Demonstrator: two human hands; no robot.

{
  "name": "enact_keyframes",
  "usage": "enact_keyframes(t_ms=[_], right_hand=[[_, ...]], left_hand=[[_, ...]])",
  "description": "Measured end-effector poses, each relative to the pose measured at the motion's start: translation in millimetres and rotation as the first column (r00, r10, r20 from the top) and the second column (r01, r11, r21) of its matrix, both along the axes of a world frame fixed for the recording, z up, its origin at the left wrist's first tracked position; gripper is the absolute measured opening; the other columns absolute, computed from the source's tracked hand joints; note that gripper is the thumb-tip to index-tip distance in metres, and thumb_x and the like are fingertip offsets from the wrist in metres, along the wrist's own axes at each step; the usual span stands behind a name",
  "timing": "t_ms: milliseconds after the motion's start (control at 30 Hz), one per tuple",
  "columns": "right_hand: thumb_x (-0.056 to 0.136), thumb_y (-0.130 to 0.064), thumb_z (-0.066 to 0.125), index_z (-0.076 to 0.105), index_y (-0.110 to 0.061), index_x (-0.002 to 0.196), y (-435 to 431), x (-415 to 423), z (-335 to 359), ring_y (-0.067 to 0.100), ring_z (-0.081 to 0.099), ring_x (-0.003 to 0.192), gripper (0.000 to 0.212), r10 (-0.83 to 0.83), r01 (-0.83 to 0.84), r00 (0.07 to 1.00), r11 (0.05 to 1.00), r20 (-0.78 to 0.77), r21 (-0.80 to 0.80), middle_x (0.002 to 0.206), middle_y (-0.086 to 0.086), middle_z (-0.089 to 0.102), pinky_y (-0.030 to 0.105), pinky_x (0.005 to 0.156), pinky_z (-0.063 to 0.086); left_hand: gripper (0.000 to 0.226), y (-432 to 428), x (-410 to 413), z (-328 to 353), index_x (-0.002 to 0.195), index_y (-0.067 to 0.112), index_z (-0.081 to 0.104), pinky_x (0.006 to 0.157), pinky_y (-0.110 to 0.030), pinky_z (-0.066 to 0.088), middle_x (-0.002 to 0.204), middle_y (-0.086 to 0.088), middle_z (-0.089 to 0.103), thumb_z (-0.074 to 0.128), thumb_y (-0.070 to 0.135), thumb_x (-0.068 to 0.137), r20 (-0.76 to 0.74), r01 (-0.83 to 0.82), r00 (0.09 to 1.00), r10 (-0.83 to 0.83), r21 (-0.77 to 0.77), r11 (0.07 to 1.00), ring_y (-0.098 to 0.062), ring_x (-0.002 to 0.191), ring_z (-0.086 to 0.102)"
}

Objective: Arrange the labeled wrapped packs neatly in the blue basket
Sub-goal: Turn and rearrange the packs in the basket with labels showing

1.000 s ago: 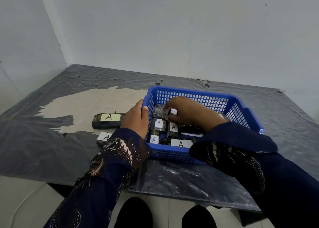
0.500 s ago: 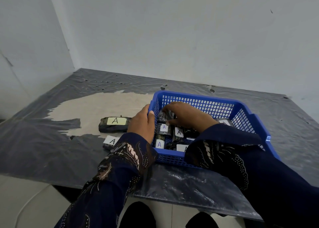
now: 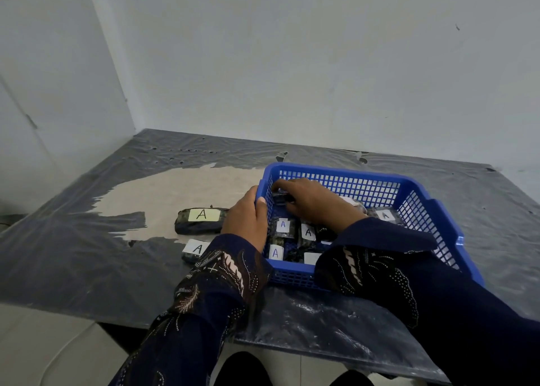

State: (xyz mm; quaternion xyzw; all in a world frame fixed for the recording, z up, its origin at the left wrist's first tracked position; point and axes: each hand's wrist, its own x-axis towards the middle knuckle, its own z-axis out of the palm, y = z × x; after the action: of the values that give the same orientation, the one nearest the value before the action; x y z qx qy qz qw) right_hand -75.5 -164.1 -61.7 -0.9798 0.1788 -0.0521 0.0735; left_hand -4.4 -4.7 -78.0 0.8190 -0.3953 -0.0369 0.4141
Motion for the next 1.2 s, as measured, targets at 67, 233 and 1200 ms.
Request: enact_keyframes(t_ms=[67, 233, 1200], right_hand=[[0.092, -0.015, 0.059, 0.053, -0.020, 0.137, -3, -4, 5, 0.026, 0.062, 0.112, 0.046, -0.020, 0.014, 0.996, 0.998, 0.081, 0.069, 0.131, 0.007, 0.065, 0.039, 0.091, 0.051], [0.100, -0.020, 0.057, 0.053, -0.019, 0.140, -1, -29, 26, 0.017, 0.060, 0.101, 0.041, -0.073, -0.061, 0.941, 0.924, 0.330, 0.378, 0.121, 0.004, 0.063, 0.024, 0.083, 0.042], [0.096, -0.040, 0.063, 0.047, -0.029, 0.143, 34, -106, 28, 0.006, 0.072, 0.096, 0.051, -0.393, -0.132, 0.777, 0.663, 0.492, 0.737, 0.112, -0.005, 0.076, 0.033, 0.086, 0.058]], left_hand=[[0.042, 0, 2, -2, 0.143, 0.020, 0.038, 0.090, -0.037, 0.048, 0.127, -0.004, 0.061, 0.035, 0.029, 0.102, -0.002, -0.015, 1.000, 0.015, -0.009, 1.000, -0.023, 0.109, 0.060], [0.047, 4, 3, 3, 0.141, 0.022, 0.038, 0.096, -0.040, 0.043, 0.131, 0.002, 0.054, 0.048, 0.028, 0.095, 0.282, 0.016, 0.959, 0.010, -0.089, 0.996, -0.020, 0.116, 0.050], [0.030, -26, 16, 94, 0.108, 0.026, 0.072, 0.088, -0.021, 0.048, 0.095, 0.016, 0.070, 0.070, 0.040, 0.082, -0.046, 0.457, 0.889, -0.456, 0.018, 0.889, 0.007, 0.089, 0.063]])
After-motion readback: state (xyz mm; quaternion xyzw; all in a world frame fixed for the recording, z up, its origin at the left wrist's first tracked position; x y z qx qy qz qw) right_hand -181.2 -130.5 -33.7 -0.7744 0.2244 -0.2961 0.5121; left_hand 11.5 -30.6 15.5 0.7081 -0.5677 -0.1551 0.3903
